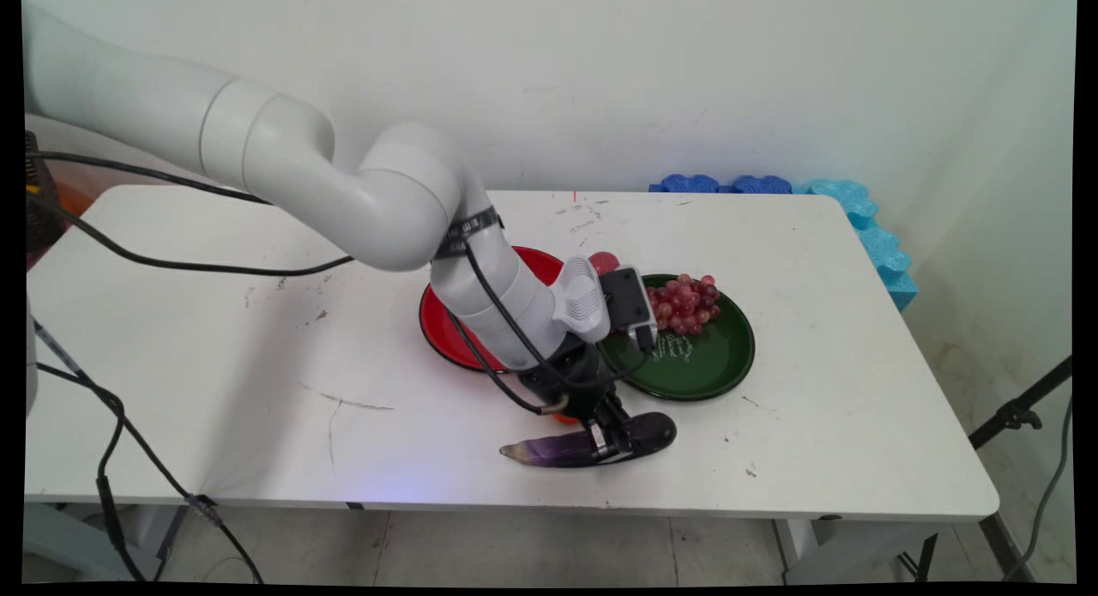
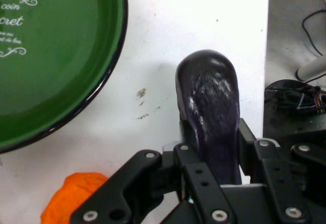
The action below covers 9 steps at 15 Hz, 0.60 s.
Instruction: Place the picked object on the table
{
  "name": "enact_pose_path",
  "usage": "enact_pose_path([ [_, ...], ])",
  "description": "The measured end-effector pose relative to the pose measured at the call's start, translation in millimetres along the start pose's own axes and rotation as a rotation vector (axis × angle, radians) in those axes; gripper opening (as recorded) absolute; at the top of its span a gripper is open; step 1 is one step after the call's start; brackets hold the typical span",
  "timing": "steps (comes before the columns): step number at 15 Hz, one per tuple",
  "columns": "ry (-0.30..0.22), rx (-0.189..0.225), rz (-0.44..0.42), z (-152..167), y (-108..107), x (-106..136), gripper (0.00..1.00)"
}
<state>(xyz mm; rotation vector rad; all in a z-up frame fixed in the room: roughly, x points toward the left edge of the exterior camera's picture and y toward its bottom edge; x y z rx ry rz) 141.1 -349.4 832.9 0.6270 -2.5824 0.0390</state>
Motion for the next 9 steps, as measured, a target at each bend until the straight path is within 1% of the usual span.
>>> enact_pose_path([
  [3, 0.009, 0.003, 0.017, 5, 0, -2, 0.0],
  [4, 0.012, 0.003, 0.023, 5, 1, -3, 1.0],
  [7, 0.028, -0.004, 0.058, 1, 1, -5, 1.0],
  [9, 0.053, -0.004, 0.089, -9, 0, -4, 1.0],
])
